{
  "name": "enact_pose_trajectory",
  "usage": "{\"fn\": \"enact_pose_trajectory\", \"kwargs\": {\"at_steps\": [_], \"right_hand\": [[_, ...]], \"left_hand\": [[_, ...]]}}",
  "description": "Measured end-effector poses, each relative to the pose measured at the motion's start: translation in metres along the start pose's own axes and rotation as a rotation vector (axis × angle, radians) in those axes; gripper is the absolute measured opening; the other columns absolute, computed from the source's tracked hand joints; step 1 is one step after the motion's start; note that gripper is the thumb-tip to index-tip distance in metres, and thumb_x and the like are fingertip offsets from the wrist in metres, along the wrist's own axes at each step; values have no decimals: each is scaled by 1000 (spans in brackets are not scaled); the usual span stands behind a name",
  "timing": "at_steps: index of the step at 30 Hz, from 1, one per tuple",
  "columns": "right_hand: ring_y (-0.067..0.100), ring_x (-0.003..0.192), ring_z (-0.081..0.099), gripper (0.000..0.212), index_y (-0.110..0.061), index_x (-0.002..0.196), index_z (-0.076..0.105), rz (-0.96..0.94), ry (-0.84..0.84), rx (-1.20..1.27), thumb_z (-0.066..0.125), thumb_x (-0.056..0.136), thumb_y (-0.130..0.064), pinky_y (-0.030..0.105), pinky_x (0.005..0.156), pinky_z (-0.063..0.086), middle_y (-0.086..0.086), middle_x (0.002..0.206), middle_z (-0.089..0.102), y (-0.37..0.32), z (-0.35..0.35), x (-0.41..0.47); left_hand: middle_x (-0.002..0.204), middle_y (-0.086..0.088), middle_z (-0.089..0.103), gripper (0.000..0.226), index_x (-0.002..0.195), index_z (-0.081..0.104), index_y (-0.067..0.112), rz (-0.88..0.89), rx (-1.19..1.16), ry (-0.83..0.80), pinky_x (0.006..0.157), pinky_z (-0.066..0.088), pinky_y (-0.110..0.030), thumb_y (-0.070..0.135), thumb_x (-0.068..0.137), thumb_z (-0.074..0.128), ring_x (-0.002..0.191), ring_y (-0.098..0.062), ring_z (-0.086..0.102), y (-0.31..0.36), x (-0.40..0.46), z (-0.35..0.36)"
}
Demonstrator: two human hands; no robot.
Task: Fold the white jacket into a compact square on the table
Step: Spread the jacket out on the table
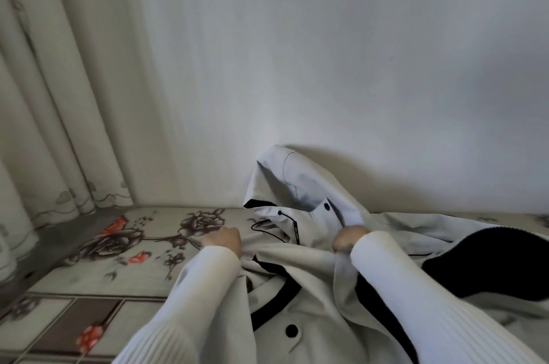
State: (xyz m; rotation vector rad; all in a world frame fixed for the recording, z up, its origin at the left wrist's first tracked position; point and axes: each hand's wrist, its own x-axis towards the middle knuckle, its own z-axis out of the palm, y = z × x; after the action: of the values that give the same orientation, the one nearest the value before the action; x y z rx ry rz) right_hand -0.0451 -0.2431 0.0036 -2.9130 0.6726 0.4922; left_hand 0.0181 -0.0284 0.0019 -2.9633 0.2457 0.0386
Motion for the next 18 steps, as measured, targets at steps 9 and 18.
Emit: {"fn": "enact_pose_trajectory", "kwargs": {"at_steps": [9,18], "right_hand": [[28,131,46,79,-16,151,9,1,209,248,54,86,-15,36,105,41,12,148,37,2,16,3],[32,125,52,61,-13,148,12,64,488,146,37,92,-5,46,99,42,15,138,50,16,17,9]], "left_hand": [[144,-6,44,44,140,37,14,31,48,-19,105,38,-32,11,97,29,133,-24,44,-1,-1,4],[143,-5,46,42,139,39,15,25,65,-7,104,39,-31,12,97,30,132,-23,46,2,4,8]]}}
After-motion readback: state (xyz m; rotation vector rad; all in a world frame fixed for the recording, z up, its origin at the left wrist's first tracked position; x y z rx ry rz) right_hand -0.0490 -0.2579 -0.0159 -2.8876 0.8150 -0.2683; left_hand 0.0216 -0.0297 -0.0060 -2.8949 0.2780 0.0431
